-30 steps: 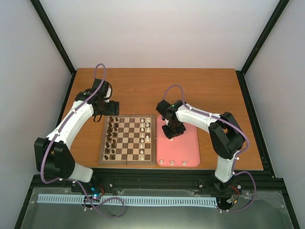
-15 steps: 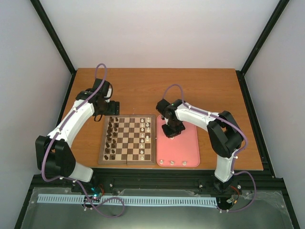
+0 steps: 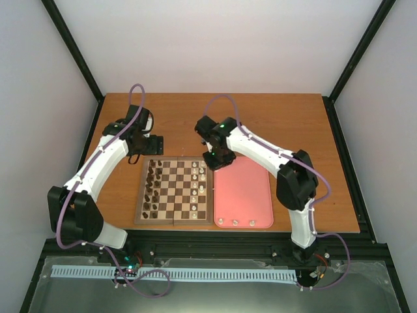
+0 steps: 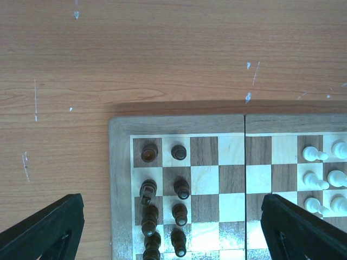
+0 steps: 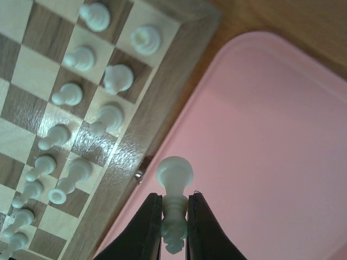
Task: Set up the chess pieces on the board
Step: Place the chess piece in the storage box.
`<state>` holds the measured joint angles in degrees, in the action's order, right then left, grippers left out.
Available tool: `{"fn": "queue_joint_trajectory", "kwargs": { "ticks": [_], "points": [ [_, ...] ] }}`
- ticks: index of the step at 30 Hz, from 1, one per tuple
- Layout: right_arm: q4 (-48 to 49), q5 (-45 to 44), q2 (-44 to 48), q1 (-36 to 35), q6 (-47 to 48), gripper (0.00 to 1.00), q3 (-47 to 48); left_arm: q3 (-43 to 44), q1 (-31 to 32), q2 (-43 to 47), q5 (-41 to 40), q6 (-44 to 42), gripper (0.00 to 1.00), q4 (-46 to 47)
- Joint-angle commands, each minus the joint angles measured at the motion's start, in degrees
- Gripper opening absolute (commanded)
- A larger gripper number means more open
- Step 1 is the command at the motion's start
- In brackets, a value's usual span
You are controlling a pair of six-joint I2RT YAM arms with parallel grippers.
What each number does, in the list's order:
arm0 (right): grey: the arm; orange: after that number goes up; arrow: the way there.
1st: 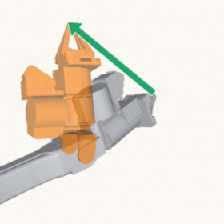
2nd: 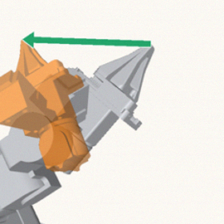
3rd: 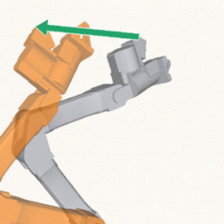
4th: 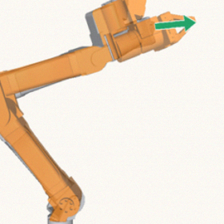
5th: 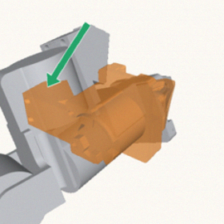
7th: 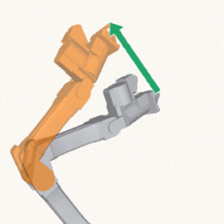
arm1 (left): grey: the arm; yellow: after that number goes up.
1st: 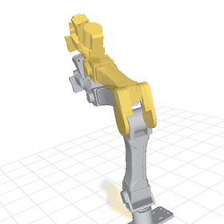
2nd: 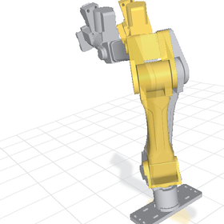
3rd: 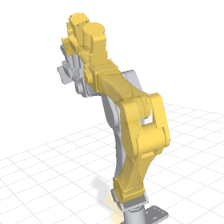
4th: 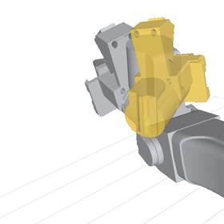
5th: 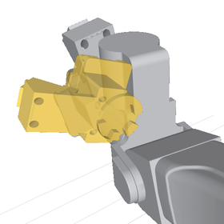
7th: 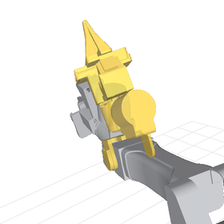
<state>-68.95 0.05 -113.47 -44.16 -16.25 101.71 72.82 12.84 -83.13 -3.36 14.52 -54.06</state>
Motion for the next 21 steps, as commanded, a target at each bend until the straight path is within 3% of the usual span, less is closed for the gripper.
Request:
{"fn": "queue_joint_trajectory", "kwargs": {
  "ticks": [1, 21],
  "points": [
    [-4.2, 0.9, -3.0, -2.8, 0.1, 0.03, 1.5, 1.0, -0.4, -0.1, 0.3, -0.6, 1.0, -0.3],
    [-6.0, 0.9, -10.5, -7.0, 1.0, 0.03, 8.6, 4.1, -0.4, -4.0, 1.8, 0.2, 1.0, -1.1]
  ]
}}
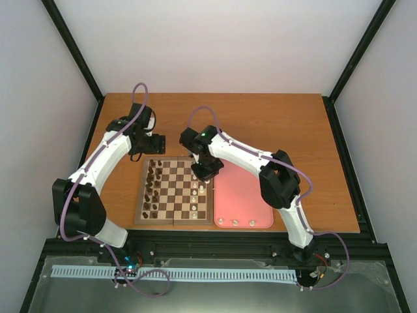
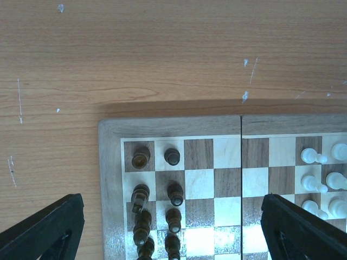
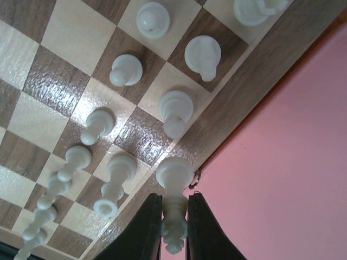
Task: Set up the chess pieces on the board
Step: Place the chess piece in the storage box.
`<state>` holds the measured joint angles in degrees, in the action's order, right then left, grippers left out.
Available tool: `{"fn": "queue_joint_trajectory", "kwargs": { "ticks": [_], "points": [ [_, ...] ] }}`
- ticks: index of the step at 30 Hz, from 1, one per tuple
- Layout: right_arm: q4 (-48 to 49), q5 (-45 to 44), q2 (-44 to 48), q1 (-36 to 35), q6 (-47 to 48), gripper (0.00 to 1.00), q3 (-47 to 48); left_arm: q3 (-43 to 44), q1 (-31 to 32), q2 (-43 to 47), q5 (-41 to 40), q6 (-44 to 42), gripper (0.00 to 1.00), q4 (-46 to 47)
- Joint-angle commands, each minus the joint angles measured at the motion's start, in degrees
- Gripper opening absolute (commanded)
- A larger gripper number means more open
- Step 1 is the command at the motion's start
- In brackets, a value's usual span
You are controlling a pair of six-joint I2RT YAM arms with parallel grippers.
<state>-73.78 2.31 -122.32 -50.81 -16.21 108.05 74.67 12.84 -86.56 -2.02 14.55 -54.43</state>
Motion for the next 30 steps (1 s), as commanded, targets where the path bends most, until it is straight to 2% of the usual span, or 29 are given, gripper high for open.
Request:
{"fn": "queue_joint_trajectory", "kwargs": {
  "ticks": [1, 17, 30],
  "points": [
    [-1.1, -1.5, -2.0, -0.3, 1.2, 0.03, 2.2, 2.2, -0.4, -0.7, 0.7, 0.2, 1.0, -0.6],
    [-1.9, -1.8, -4.4, -0.3, 1.7, 0.03, 6.4, 3.4, -0.4, -2.0, 1.4, 0.3, 1.0, -0.8],
    [-2.3, -1.6, -4.6, -1.1, 1.4, 0.03, 6.3, 2.3, -0.4, -0.4, 1.3, 0.2, 1.0, -0.6]
  ]
}}
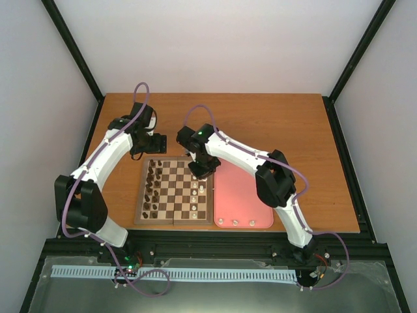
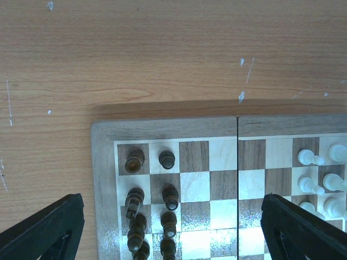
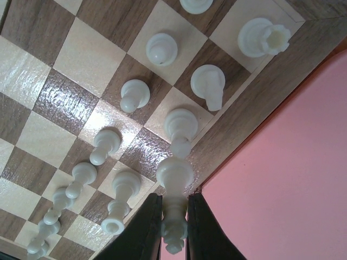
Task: Set up the chess pieces on the board
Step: Place the chess piece in the storage box.
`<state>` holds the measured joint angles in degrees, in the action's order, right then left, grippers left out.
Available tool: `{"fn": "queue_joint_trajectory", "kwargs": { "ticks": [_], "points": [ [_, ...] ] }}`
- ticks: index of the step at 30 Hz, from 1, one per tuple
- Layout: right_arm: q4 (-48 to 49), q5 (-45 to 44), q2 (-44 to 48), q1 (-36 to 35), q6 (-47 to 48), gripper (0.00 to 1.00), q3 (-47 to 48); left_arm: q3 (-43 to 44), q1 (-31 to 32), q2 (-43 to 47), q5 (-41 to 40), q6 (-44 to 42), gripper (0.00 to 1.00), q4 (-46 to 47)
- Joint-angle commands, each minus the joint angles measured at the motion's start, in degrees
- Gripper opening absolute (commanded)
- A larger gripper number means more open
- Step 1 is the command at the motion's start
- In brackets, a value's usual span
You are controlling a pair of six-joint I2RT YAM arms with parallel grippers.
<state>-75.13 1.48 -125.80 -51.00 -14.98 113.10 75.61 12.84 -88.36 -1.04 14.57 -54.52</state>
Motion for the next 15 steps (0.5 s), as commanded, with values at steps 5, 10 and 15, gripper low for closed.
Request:
{"fn": "queue_joint_trajectory", "kwargs": {
  "ticks": [5, 10, 15],
  "points": [
    [-0.9, -1.3, -0.3, -1.1, 0.1, 0.03, -0.6, 1.1, -0.4, 1.8, 0.1, 0.2, 1.0, -0.4],
    [-1.2, -2.7, 1.4, -1.1, -0.3, 0.03, -2.4, 1.5, -0.4, 1.7, 0.2, 0.2, 1.0, -0.6],
    [-1.7, -4.3, 2.9, -1.1, -0.7, 0.03, -4.5, 1.5, -0.4, 1.9, 0.4, 0.2, 1.0, -0.7]
  ]
}}
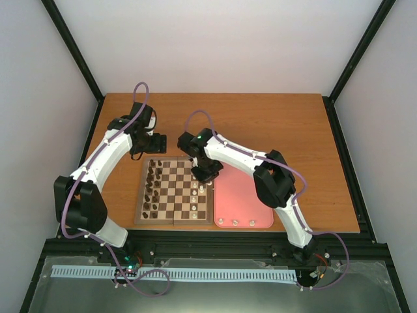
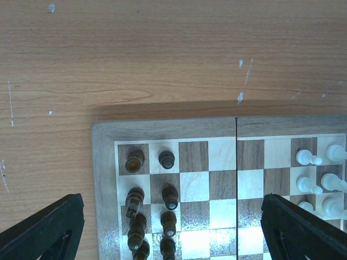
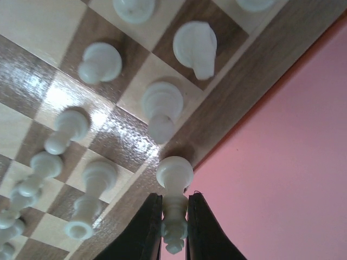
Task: Set up the chess pieces on the board
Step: Place the chess piece in the storage box.
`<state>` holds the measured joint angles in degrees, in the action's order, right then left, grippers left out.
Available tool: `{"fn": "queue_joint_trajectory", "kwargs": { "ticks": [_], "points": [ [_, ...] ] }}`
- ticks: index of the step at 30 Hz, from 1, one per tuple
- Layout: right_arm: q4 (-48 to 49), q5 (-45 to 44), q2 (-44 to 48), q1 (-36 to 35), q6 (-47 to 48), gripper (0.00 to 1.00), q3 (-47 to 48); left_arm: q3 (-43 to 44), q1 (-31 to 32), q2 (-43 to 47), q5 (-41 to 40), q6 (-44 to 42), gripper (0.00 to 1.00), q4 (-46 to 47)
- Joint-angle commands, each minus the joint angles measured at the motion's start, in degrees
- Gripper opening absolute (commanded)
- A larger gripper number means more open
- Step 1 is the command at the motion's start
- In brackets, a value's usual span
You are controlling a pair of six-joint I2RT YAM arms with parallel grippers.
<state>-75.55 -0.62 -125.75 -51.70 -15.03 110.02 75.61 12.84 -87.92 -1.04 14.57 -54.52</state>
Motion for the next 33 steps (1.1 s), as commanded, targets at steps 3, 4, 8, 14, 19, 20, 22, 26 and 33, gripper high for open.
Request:
{"fn": "queue_joint_trajectory", "kwargs": {
  "ticks": [3, 4, 8, 14, 19, 20, 22, 26, 33],
  "points": [
    [-2.1, -2.2, 3.5, -0.4, -0.6, 0.03, -2.1, 1.2, -0.4, 1.7, 0.4, 0.2, 1.0, -0.7],
    [-2.2, -2.3, 4.0, -0.4, -0.6, 0.03, -2.5, 1.1, -0.4, 1.8, 0.4, 0.1, 1.0, -0.7],
    [-1.6, -3.4, 6.5, -0.4, -0.7, 0.03, -6.1, 0.9, -0.4, 2.3, 0.1, 0.1, 1.0, -0.6],
    [-0.4, -3.7, 8.3, -0.3, -1.4, 0.03, -8.8, 0.6, -0.4, 2.4, 0.0, 0.0, 1.0, -0.5],
    [0.5, -4.5, 9.5, -0.3, -2.1, 0.03, -10.8, 0.9, -0.3, 1.9, 0.2, 0.0, 1.0, -0.6],
    [0.8, -5.0, 9.9, -0.2, -2.2, 0.03, -11.8, 0.9, -0.3, 1.9, 0.1, 0.1, 1.0, -0.5],
    [1.3, -4.9, 10.6, 0.3, -2.7, 0.03, -13.5, 0.9, -0.4, 1.9, 0.0, 0.1, 1.0, -0.6],
    [2.2, -5.6, 11.9, 0.7, -3.5, 0.03, -15.0, 0.8, -0.4, 1.9, 0.1, 0.2, 1.0, -0.5],
    [6.2, -4.0, 14.3, 1.0, -4.6, 0.03, -22.1, 0.4, -0.4, 2.1, 0.0, 0.1, 1.0, -0.4]
  ]
}}
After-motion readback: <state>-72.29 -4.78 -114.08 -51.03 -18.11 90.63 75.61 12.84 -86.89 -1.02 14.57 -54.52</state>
